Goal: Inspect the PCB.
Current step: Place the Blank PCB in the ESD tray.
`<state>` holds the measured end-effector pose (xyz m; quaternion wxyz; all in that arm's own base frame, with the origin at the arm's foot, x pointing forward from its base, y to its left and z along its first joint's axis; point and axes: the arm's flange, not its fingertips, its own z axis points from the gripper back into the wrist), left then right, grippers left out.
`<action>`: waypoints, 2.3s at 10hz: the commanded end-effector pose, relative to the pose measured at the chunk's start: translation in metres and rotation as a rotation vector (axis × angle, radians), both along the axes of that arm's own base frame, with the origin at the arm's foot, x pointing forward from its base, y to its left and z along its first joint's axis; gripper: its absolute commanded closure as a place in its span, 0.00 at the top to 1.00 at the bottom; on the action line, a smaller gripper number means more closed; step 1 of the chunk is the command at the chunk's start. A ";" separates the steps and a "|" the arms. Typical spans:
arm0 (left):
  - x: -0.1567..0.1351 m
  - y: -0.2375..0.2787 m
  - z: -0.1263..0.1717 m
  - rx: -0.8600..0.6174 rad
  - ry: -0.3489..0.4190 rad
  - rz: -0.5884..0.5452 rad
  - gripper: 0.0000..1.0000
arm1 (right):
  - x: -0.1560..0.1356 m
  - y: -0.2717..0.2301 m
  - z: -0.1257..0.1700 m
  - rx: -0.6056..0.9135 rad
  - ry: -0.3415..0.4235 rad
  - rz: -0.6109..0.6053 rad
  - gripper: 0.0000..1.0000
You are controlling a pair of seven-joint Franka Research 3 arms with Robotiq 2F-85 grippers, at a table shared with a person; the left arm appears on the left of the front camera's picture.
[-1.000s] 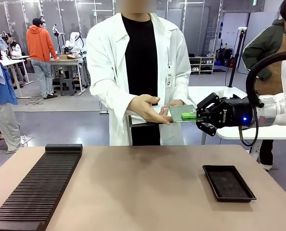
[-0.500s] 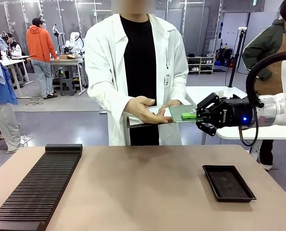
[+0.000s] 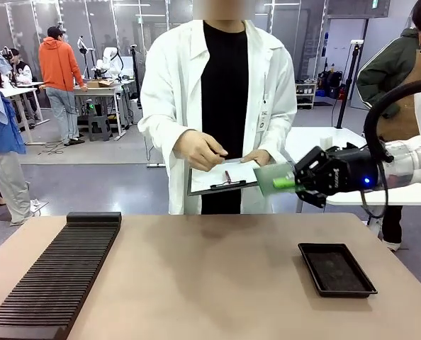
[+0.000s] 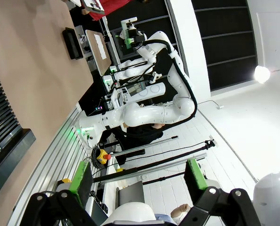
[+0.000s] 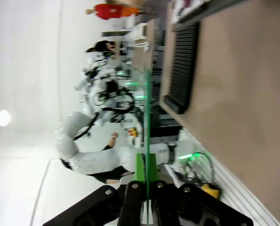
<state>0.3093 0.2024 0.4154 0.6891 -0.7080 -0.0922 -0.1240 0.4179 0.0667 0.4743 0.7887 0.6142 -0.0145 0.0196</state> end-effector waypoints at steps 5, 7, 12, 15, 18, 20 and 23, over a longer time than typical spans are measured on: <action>0.004 0.005 0.000 0.017 0.004 -0.006 1.00 | -0.008 -0.073 -0.049 -0.270 -0.073 -0.113 0.03; 0.004 0.005 0.000 0.017 0.004 -0.006 1.00 | 0.005 -0.102 -0.073 -0.250 -0.026 -0.131 0.03; 0.004 0.005 0.000 0.017 0.004 -0.006 1.00 | 0.037 -0.130 -0.123 -0.332 -0.063 -0.117 0.03; 0.004 0.005 0.000 0.017 0.004 -0.006 1.00 | 0.055 -0.136 -0.147 -0.333 -0.024 -0.138 0.03; 0.004 0.005 0.000 0.017 0.004 -0.006 1.00 | 0.065 -0.133 -0.179 -0.432 -0.012 -0.174 0.03; 0.004 0.005 0.000 0.017 0.004 -0.006 1.00 | 0.065 -0.132 -0.189 -0.449 0.009 -0.162 0.03; 0.004 0.005 0.000 0.017 0.004 -0.006 1.00 | 0.063 -0.132 -0.192 -0.454 0.016 -0.164 0.03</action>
